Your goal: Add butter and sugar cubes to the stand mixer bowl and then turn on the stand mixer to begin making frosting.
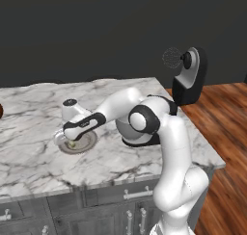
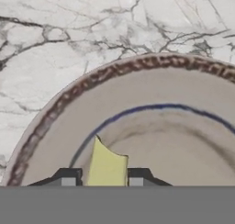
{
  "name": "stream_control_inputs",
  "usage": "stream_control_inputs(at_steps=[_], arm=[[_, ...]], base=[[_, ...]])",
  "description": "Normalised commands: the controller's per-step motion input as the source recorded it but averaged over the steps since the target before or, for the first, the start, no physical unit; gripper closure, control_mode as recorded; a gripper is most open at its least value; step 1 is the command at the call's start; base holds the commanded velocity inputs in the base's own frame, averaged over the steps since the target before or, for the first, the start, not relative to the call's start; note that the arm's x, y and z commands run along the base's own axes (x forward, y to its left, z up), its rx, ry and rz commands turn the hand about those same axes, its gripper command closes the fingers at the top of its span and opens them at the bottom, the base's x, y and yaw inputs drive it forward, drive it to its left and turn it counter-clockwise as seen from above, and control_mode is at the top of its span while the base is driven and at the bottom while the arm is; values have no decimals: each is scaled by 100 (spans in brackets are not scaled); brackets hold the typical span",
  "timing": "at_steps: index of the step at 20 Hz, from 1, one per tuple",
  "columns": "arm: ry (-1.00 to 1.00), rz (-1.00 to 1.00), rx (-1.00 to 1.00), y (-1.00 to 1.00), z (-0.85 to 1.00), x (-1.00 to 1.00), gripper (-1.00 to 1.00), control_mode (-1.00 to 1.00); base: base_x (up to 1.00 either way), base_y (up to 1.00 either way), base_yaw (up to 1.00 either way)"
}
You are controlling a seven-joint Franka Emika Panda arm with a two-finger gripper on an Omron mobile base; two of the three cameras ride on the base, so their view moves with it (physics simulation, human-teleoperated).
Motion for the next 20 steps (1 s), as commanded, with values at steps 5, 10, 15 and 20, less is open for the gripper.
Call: stream_control_inputs(at_steps=[5,10,15,20], arm=[[0,0,0,-66,-58,-3,100,-100],[4,-2,1,-50,-55,0,100,-100],[8,-6,3,-30,-55,-1,100,-100],[4,-11,7,-10,-36,-16,100,-100]], base=[[0,0,0],[0,0,0],[0,0,0],[0,0,0]])
